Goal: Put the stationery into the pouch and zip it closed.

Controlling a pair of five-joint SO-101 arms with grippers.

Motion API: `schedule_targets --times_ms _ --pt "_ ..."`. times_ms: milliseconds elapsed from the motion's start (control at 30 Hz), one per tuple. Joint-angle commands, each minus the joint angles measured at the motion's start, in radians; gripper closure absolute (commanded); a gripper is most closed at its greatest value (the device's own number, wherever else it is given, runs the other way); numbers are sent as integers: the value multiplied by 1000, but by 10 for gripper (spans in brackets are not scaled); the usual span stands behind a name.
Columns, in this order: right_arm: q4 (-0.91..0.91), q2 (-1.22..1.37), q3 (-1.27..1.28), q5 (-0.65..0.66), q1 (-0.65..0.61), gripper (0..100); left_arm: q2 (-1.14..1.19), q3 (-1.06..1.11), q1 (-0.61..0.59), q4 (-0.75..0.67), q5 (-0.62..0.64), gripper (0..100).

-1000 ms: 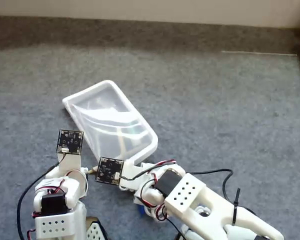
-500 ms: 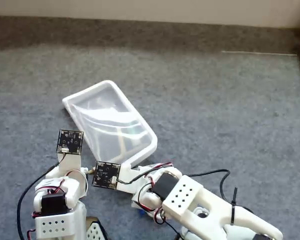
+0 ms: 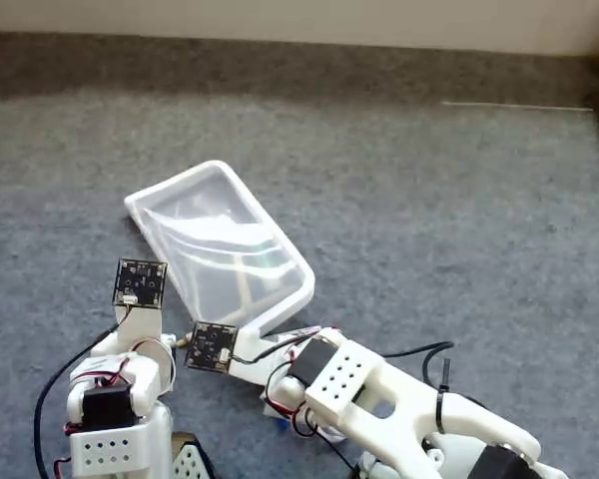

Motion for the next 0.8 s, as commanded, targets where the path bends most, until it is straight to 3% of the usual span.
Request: schedule_targets --times_ms 0,267,467,767 --pt "-35 -19 -15 -26 18 878 -10 21 -8 6 -6 994" --pt "-53 -31 -16 -26 18 989 -10 21 -10 9 -6 994" --pt "-48 -39 -33 -68 27 993 -10 16 -19 6 -8 993" --pt "-48 -282 -42 -124 117 993 -10 -85 -220 5 -8 994"
